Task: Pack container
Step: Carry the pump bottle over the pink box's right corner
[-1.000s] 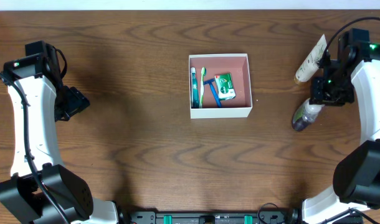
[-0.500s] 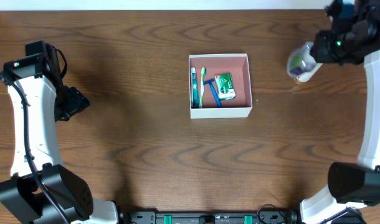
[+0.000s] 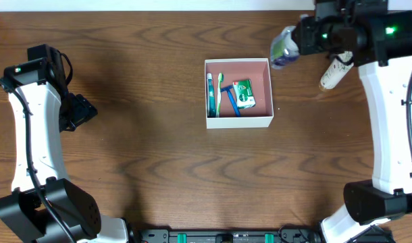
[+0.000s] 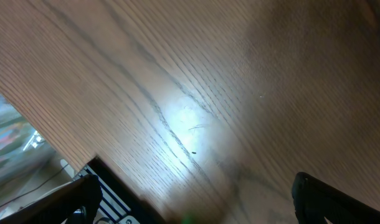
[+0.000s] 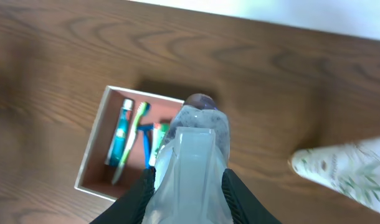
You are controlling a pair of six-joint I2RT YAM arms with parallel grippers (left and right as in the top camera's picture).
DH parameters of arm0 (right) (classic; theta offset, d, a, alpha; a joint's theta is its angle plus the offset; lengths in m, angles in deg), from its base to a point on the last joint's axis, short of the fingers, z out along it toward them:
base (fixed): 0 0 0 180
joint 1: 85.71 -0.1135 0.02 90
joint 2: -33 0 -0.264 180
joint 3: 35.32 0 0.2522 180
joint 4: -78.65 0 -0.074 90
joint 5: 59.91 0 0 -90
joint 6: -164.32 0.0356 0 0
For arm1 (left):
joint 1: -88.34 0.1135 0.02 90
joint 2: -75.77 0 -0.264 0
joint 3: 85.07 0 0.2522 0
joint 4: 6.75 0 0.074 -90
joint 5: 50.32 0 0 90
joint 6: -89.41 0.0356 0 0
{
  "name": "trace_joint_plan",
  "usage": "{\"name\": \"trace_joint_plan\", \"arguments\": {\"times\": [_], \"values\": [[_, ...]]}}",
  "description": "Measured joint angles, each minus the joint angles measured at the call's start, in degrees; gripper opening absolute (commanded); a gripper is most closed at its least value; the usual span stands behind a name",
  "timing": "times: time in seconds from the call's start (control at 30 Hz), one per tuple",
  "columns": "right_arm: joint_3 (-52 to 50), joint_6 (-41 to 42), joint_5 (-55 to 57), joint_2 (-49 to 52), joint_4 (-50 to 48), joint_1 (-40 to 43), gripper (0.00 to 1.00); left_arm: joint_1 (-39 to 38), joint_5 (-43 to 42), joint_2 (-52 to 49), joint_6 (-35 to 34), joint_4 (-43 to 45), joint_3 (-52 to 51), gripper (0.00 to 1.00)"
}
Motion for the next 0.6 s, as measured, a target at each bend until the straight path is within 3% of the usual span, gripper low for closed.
{"name": "trace_joint_plan", "arguments": {"times": [0.6], "values": [[0.09,1.36,-0.17,9.73,-0.52,-4.02,0.21,0.0,0.0,0.0,0.0,0.0,0.0,0.98]]}}
